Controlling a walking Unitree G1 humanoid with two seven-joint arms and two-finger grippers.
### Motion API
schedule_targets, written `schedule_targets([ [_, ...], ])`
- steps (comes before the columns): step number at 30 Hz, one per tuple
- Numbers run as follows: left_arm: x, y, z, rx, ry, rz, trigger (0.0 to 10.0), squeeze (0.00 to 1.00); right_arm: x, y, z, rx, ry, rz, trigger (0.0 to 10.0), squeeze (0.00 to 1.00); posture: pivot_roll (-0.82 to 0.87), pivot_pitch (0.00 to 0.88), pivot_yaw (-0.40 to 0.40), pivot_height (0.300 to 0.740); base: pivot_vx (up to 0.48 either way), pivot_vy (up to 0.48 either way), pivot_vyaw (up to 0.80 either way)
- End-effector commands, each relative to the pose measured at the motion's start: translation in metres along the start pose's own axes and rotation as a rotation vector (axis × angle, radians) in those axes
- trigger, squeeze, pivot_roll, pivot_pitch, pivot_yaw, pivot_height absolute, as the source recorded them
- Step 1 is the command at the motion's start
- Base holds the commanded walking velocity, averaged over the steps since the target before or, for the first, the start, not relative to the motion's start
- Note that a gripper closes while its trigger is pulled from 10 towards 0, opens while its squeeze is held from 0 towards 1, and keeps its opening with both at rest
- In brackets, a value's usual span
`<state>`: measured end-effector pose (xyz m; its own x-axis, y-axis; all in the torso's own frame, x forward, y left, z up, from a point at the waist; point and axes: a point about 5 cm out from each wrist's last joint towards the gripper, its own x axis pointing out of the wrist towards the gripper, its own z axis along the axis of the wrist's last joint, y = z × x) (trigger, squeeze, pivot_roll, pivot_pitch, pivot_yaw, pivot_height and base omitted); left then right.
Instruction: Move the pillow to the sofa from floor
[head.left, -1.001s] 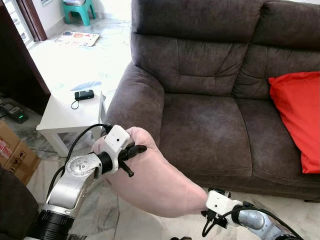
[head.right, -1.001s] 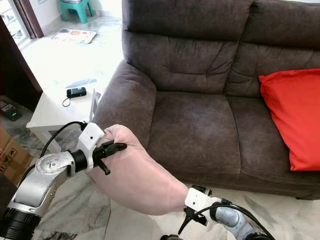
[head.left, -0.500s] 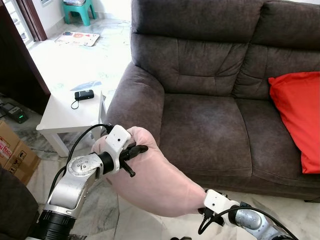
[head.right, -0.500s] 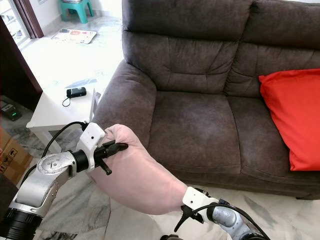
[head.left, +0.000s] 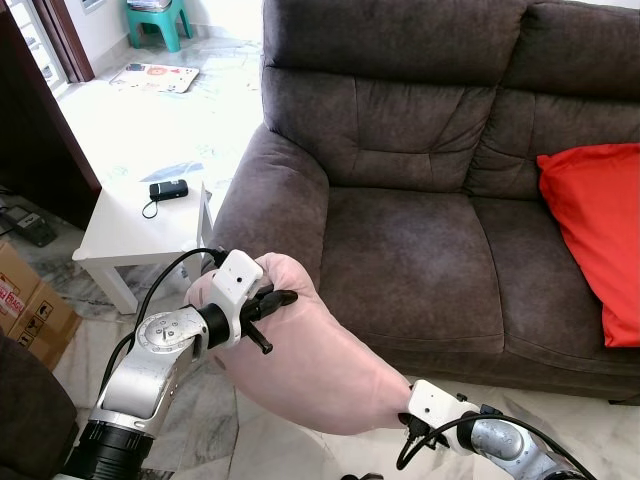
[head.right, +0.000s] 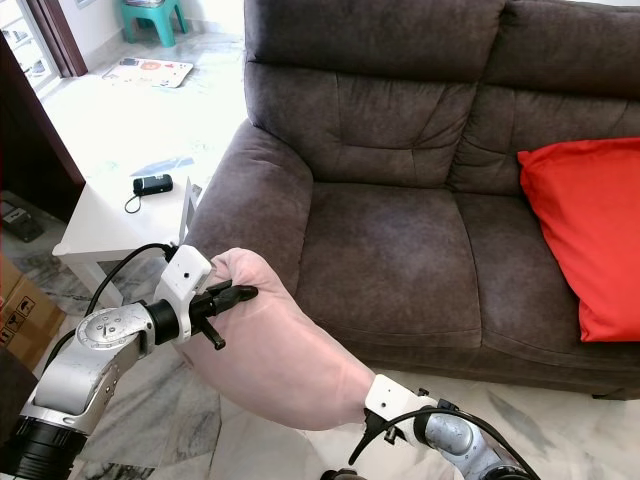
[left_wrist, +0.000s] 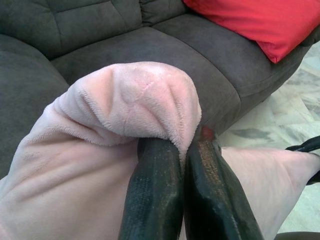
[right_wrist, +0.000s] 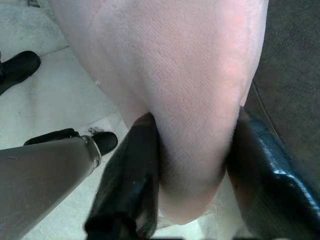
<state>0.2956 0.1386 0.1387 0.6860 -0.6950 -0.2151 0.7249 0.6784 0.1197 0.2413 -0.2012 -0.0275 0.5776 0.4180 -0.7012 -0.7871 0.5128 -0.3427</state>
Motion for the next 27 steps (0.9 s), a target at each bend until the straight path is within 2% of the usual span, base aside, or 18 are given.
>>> schedule_targets([
  [1, 0.001, 0.004, 0.027, 0.070, -0.110, 0.005, 10.0, 0.00, -0.001, 0.003, -0.003, 0.026, -0.001, -0.003, 0.0, 0.00, 0.01, 0.078, -0.078, 0.740, 0.000, 0.000, 0.00],
  [10, 0.002, 0.002, 0.023, 0.068, -0.097, 0.005, 10.0, 0.00, 0.000, 0.002, 0.000, 0.032, -0.028, -0.019, 0.0, 0.00, 0.00, 0.075, -0.072, 0.740, 0.000, 0.000, 0.00],
  [20, 0.004, 0.000, 0.012, 0.068, -0.056, -0.001, 10.0, 0.00, -0.001, -0.008, 0.015, 0.026, -0.129, -0.052, 0.0, 0.00, -0.01, 0.063, -0.059, 0.740, 0.000, 0.000, 0.00],
  [23, 0.004, 0.003, -0.005, 0.054, -0.011, 0.056, 10.0, 0.00, -0.002, -0.016, 0.021, 0.058, -0.172, -0.095, 0.0, 0.00, -0.01, 0.059, -0.056, 0.740, 0.000, 0.000, 0.00],
  [24, 0.003, 0.005, -0.016, 0.051, 0.016, 0.105, 10.0, 0.00, -0.003, -0.022, 0.025, 0.088, -0.199, -0.129, 0.0, 0.00, -0.02, 0.058, -0.055, 0.740, 0.000, 0.000, 0.00],
  [26, 0.002, 0.007, -0.027, 0.015, 0.021, 0.186, 10.0, 0.00, -0.006, -0.031, 0.031, 0.135, -0.241, -0.185, 0.0, 0.00, -0.02, 0.057, -0.055, 0.740, 0.000, 0.000, 0.00],
  [27, 0.002, 0.007, -0.029, 0.000, 0.022, 0.203, 10.0, 0.00, -0.007, -0.034, 0.033, 0.153, -0.261, -0.204, 3.3, 0.00, -0.02, 0.058, -0.054, 0.740, 0.000, 0.000, 0.00],
])
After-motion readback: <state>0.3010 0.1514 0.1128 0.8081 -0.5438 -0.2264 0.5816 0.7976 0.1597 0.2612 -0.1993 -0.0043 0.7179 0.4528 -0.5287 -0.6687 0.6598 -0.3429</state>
